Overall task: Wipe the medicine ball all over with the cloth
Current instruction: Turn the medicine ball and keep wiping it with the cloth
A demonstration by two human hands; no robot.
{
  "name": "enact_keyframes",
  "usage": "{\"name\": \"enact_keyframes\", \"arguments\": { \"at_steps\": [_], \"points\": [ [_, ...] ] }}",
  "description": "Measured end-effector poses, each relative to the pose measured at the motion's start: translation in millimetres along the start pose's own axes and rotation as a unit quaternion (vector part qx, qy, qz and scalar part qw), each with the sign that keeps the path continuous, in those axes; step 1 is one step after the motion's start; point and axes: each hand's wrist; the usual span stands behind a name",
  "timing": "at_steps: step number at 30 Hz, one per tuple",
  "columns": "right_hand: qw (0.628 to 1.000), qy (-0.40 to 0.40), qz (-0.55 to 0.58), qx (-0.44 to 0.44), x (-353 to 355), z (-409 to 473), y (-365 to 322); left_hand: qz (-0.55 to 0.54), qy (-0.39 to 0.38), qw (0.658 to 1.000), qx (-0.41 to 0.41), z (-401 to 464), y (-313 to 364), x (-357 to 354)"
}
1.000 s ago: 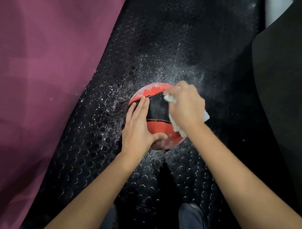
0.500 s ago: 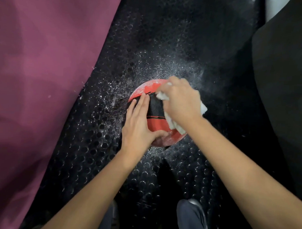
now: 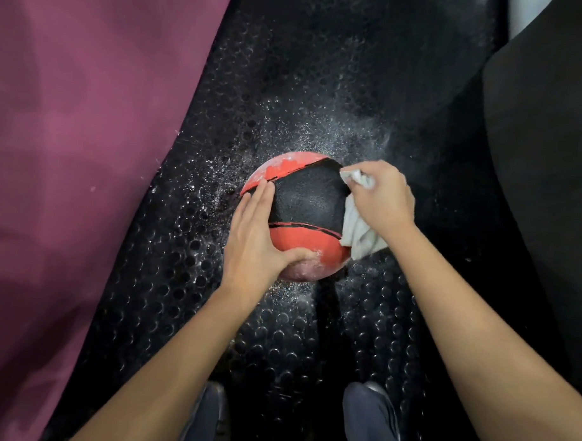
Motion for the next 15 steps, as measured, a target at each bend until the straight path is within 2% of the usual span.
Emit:
{"name": "enact_keyframes", "arguments": {
  "at_steps": [4,7,9,13,15],
  "points": [
    [0.999,-0.014,0.031,0.023,-10,1,-9,0.092,-0.035,0.994,-0.040,9,3,19],
    [0.999,-0.032,0.005,0.041,-15,8,-18,0.145,-0.055,0.985,-0.080,18,6,26],
    [0.996,-0.025,-0.032,0.076,-19,4,-25,0.147,-0.069,0.984,-0.070,18,5,27],
    [0.970,-0.038,-0.081,0.225,-29,-31,-27,0.123,-0.056,0.989,-0.063,17,-5,29],
    [0.978,-0.026,-0.058,0.197,-27,-31,-15,0.101,-0.049,0.993,-0.048,16,-13,32]
  ]
}}
Point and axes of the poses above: each hand's wrist, its own z-axis towards the middle knuckle, its own x-axis out of the back of the hand, y = z × x, and after that the axes turned 10 degrees about z, right-handed
